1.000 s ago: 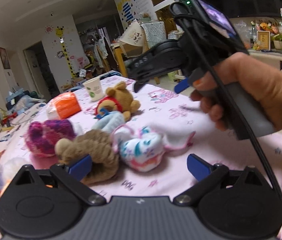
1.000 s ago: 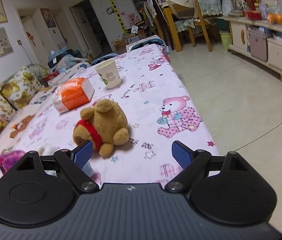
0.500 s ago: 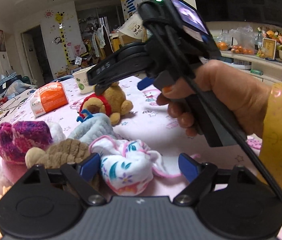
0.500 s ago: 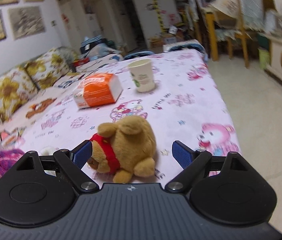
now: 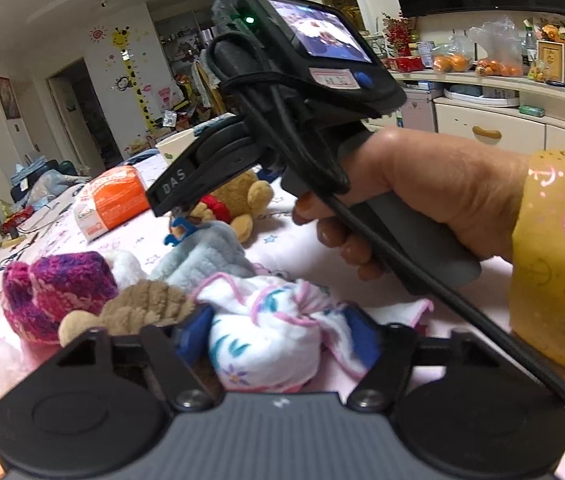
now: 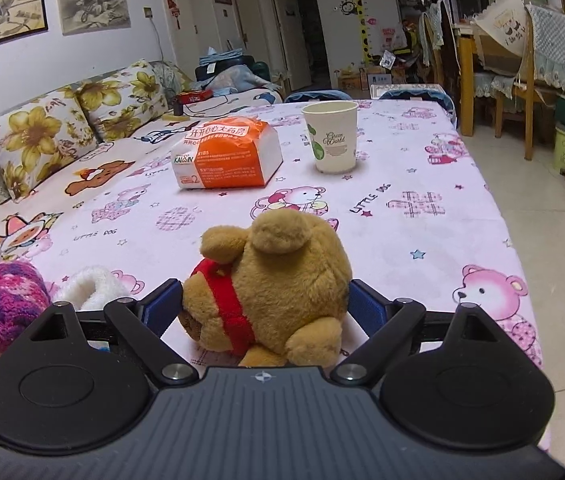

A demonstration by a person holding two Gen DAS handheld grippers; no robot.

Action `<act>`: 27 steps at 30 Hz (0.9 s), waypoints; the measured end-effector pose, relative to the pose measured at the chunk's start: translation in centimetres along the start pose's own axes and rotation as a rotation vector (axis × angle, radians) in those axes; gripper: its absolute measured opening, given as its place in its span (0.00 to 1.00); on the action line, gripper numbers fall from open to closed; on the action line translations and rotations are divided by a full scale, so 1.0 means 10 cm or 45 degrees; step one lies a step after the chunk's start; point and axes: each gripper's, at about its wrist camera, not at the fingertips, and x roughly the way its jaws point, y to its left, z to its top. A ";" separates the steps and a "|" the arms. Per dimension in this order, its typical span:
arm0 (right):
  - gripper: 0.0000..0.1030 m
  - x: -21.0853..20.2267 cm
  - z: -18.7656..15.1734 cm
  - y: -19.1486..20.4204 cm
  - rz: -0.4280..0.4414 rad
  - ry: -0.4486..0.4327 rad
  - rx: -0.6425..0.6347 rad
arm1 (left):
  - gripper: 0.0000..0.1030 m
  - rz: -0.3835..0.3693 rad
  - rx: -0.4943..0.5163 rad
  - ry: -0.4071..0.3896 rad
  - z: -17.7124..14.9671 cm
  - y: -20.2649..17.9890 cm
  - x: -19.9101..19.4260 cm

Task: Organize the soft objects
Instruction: 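Grasp the white floral cloth bundle with the left tool while the right tool grasps the brown teddy bear, then carry the cloth bundle and teddy bear over the cardboard box with both tools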

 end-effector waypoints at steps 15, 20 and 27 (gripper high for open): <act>0.97 -0.11 -0.07 0.00 -0.031 -0.004 0.060 | 0.56 -0.036 -0.093 -0.014 -0.06 0.11 -0.09; 0.96 -0.17 -0.09 -0.01 -0.089 -0.020 0.098 | 0.56 -0.057 -0.142 -0.008 -0.13 0.17 -0.19; 0.95 -0.34 -0.12 -0.06 -0.150 -0.058 0.205 | 0.56 -0.069 -0.207 -0.015 -0.15 0.30 -0.34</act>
